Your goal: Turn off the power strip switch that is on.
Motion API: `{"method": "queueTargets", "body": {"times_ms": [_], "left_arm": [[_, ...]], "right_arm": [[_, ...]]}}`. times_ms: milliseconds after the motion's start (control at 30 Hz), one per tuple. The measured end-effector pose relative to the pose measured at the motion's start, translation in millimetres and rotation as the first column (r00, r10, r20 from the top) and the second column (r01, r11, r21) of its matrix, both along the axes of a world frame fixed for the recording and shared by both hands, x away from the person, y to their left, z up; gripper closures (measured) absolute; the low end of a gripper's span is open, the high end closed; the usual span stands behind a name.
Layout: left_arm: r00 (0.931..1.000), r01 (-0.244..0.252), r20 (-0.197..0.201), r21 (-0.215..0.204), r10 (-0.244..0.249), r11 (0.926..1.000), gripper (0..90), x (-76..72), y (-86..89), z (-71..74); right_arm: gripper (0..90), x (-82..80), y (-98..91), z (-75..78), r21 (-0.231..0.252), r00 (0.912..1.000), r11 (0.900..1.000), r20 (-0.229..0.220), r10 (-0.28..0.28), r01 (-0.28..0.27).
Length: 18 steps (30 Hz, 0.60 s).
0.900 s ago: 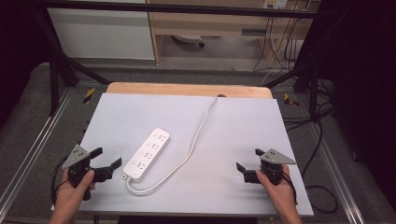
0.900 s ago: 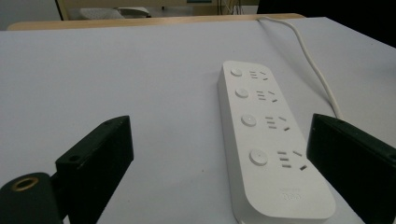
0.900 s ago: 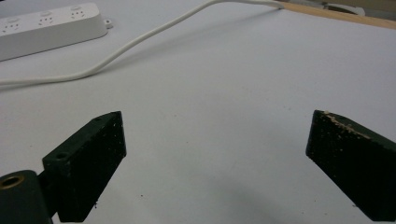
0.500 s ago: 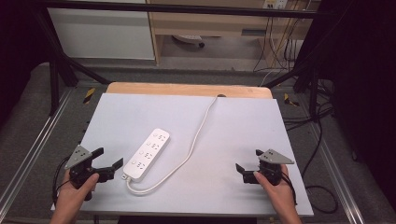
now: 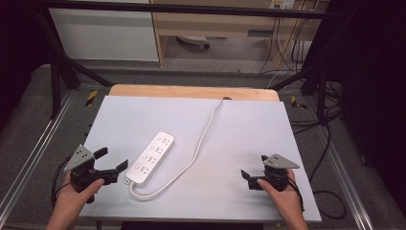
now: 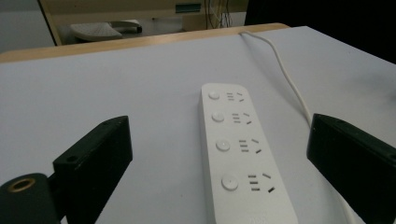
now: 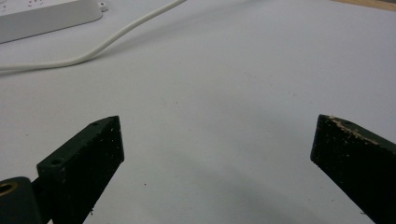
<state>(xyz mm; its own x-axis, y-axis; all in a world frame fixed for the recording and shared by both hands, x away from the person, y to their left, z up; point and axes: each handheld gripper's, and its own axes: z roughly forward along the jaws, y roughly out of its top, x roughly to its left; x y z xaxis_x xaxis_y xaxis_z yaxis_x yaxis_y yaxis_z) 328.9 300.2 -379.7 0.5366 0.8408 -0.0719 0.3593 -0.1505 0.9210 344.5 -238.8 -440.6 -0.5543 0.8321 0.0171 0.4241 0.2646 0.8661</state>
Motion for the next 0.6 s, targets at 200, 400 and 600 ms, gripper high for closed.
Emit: {"method": "queueTargets", "body": {"times_ms": [200, 400, 600], "left_arm": [[0.9991, 0.03, 0.028, 0.005, -0.03, 0.9995, 7.7, 12.1, -10.0, 25.5], [0.9978, 0.056, 0.035, 0.006, -0.056, 0.9984, 7.6, 26.4, -25.0, 39.0], [0.9983, 0.05, 0.031, -0.001, -0.05, 0.9988, 7.5, 38.4, -29.7, 40.3]], "right_arm": [[2.8, -0.8, -0.7, 0.3, 0.003, 1.0, 1.0, -0.004, 0.0, 0.0], [2.6, -1.0, -1.1, -0.5, -0.001, 0.9999, 1.0, -0.016, 0.005, -0.005], [2.7, -1.2, -1.7, -0.1, -0.002, 0.9999, 1.0, -0.016, 0.003, -0.003]]}}
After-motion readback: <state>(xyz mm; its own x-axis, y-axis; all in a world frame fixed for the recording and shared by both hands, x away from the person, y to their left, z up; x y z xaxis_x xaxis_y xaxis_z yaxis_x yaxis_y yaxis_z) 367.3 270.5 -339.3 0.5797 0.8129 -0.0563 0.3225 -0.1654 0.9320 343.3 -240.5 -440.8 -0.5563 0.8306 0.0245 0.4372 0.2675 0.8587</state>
